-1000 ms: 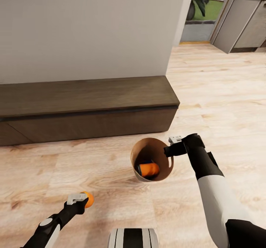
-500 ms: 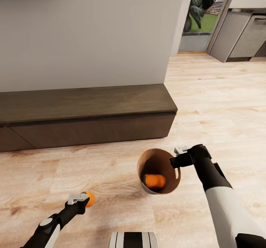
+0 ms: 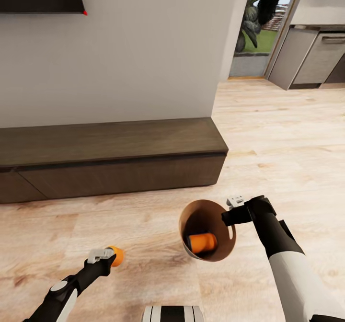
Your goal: Put the three can of soda from the living room inside the tash can in the kitchen.
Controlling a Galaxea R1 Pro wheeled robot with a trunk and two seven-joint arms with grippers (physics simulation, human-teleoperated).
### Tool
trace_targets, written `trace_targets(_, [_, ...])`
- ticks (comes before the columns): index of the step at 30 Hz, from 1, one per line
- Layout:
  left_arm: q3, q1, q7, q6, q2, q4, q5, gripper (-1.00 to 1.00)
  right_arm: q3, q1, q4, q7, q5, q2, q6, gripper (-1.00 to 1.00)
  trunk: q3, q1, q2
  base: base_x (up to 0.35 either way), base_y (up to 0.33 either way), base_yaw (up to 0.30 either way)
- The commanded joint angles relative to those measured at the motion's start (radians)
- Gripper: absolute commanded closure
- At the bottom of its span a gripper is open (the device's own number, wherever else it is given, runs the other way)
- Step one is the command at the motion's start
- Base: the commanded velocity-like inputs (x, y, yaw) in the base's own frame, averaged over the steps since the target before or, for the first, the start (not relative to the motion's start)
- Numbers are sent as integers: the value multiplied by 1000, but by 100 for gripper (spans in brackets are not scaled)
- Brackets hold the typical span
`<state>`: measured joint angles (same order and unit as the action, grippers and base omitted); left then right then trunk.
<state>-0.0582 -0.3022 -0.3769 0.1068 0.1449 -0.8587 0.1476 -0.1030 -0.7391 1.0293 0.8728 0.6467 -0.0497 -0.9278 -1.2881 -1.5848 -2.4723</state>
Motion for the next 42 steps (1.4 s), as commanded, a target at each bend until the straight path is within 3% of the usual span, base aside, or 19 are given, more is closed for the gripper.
trace_targets(1, [0,0,-10,2,0,0,-1,100,0,0,0,6,-20,0,-10,100,3,4,7,0,0,0])
trace_targets(5, [-3,-5,-118,75,7,-59,1,100,-1,0,-2,27,-19,-1,-8,100,16,19,35,0,0,0])
trace_targets(9, [-4,-8,-208,252,27,-288,0,100,1,1,-19,42,-17,0,-1,100,28,35,63,0,0,0])
trace_targets(13, [-4,-22,-334,530,126,-572,0,100,10,0,-24,45,-10,5,-6,100,41,50,91,0,0,0])
trace_targets(14, [-5,-36,-351,564,136,-596,1,100,11,0,-24,43,-9,7,-8,100,44,54,98,0,0,0])
trace_targets(16, [-4,-134,-431,691,166,-653,0,100,15,0,-26,40,-6,12,-13,100,50,61,112,0,0,0])
trace_targets(18, [1,-268,-560,806,190,-674,-6,100,26,-1,-27,39,-6,15,-20,100,57,69,126,0,0,0])
trace_targets(21, [8,-429,-682,905,204,-676,-12,100,58,-4,-32,40,-7,17,-65,100,66,81,147,0,0,0])
trace_targets(22, [32,-553,-748,940,209,-656,-15,100,91,-9,-39,41,-7,17,-111,100,69,84,154,0,0,0])
trace_targets(23, [51,-593,-768,940,210,-646,-15,100,103,-13,-42,41,-7,17,-119,100,72,88,161,0,0,0])
trace_targets(25, [156,-739,-836,940,213,-586,-15,100,139,-46,-61,41,-8,23,-119,100,78,96,175,0,0,0])
trace_targets(26, [181,-769,-851,940,214,-567,-15,100,145,-58,-69,41,-8,27,-119,100,82,100,182,0,0,0])
trace_targets(27, [243,-837,-893,940,211,-510,-14,100,156,-95,-101,41,-7,48,-119,100,85,104,189,0,0,0])
trace_targets(31, [318,-893,-934,940,200,-440,-16,100,166,-177,-173,41,-5,93,-119,100,97,119,217,0,0,0])
trace_targets(33, [395,-905,-940,940,185,-417,-18,100,168,-234,-232,41,-4,116,-119,100,104,127,231,0,0,0])
trace_targets(34, [451,-907,-940,940,178,-409,-22,100,168,-262,-263,41,-4,123,-119,100,107,130,238,0,0,0])
trace_targets(36, [526,-910,-939,940,173,-399,-38,100,168,-297,-305,41,-4,129,-119,100,113,138,252,0,0,0])
trace_targets(39, [579,-911,-938,940,168,-390,-79,100,168,-330,-344,41,-4,134,-119,100,122,150,273,0,0,0])
trace_targets(42, [604,-911,-938,940,147,-383,-134,100,168,-357,-366,40,-4,145,-119,100,132,161,294,0,0,0])
